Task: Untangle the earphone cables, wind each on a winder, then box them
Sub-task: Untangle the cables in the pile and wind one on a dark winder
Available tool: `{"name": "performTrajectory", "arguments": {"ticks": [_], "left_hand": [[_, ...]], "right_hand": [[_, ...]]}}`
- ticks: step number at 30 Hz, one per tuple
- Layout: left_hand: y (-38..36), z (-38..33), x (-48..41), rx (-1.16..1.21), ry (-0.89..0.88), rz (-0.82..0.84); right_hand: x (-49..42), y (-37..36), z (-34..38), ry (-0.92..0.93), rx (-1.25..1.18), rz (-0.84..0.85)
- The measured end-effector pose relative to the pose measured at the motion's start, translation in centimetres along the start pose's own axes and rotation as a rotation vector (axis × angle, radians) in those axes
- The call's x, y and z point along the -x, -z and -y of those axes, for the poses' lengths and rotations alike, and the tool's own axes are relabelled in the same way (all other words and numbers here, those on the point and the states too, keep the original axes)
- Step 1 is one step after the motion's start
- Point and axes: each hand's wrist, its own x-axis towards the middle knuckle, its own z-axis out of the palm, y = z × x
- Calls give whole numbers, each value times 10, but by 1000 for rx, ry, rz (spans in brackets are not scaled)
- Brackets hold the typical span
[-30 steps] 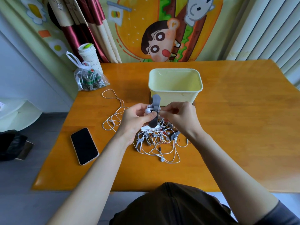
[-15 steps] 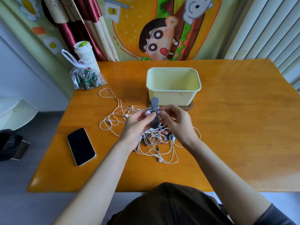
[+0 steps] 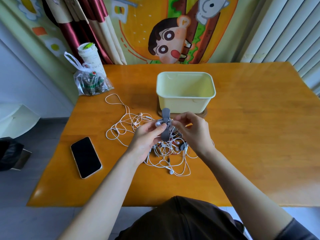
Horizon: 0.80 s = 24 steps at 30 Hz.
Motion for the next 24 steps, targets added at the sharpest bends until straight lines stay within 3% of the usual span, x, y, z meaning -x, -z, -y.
{"name": "performTrajectory", "arguments": {"ticks": [9,14,24], "left_hand": [[-2,-4,-2,34,6,14],[-3,-8,-2,25,6,23],[-1,-16,-1,-315,-130,-46]], "right_hand": [[-2,3,0,1,29,59],[-3,7,2,93,112,66],[-1,6,10,173,241,58]]}}
